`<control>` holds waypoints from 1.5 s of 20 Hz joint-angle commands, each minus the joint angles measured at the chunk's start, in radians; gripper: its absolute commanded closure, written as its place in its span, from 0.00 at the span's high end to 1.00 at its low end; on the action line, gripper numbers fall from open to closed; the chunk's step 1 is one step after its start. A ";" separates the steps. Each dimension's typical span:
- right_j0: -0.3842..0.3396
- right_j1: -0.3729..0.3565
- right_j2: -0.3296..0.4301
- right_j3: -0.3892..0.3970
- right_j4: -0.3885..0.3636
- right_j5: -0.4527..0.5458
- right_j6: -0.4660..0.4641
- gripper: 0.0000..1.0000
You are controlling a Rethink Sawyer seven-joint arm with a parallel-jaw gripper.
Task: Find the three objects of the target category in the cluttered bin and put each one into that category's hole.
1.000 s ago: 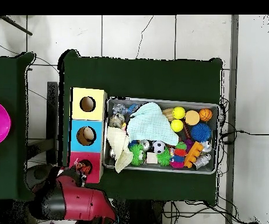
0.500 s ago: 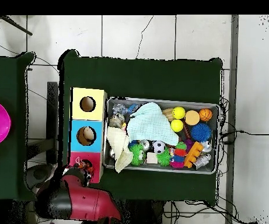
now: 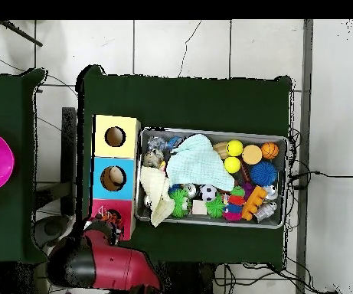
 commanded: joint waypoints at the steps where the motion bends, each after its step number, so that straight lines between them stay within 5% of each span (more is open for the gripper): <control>1: -0.024 0.029 0.058 0.050 0.020 0.029 0.209 1.00; 7: -0.037 0.014 0.057 0.037 0.019 0.063 0.194 1.00; 21: 0.055 -0.192 -0.088 -0.073 -0.022 0.468 0.228 1.00; 30: 0.029 -0.176 -0.103 -0.115 -0.030 0.519 0.199 1.00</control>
